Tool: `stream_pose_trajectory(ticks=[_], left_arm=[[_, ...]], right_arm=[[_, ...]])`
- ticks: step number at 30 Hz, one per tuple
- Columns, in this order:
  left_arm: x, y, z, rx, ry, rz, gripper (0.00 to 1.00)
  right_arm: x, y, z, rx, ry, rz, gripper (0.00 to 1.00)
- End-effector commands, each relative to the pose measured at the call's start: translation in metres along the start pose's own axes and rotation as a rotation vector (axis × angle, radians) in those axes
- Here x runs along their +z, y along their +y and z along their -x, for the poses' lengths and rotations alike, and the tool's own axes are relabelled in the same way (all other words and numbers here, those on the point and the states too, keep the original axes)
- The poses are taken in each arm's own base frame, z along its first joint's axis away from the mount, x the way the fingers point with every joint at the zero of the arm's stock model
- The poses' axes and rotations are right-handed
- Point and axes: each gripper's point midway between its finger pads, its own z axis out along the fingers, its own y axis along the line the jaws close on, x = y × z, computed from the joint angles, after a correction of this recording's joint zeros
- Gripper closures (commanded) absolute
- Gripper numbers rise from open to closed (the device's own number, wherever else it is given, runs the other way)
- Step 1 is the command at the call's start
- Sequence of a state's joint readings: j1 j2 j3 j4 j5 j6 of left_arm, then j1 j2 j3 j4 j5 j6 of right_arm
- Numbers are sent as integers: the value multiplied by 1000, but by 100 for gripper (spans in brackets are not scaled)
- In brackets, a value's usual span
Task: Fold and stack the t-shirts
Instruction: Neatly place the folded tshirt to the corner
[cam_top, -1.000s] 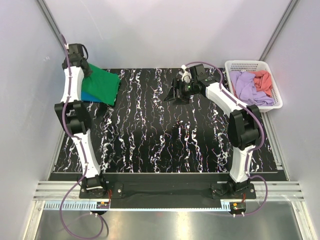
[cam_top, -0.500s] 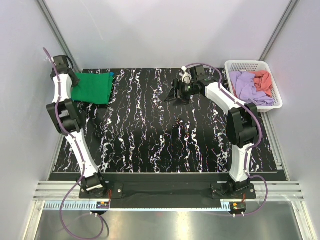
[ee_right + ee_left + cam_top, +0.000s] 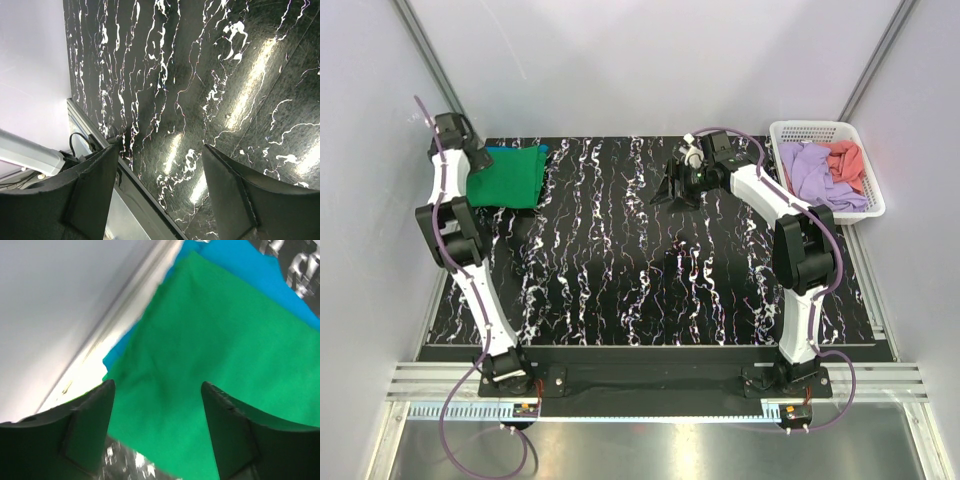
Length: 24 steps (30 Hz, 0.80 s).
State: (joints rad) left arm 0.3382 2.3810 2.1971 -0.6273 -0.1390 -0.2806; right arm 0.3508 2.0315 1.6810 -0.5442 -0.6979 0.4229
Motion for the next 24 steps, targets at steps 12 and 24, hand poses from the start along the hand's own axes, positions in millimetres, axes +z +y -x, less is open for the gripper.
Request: stream_pose_trajectory(ticks=[12,24], left_arm=[[-281,-231,-106,389,-15,-520,1],[-399,-205,-231,376,154,-938,1]], right_arm=[[-74,31,64,87,-364,-206,0],[-175,29,-17,167,-458,-427,0]])
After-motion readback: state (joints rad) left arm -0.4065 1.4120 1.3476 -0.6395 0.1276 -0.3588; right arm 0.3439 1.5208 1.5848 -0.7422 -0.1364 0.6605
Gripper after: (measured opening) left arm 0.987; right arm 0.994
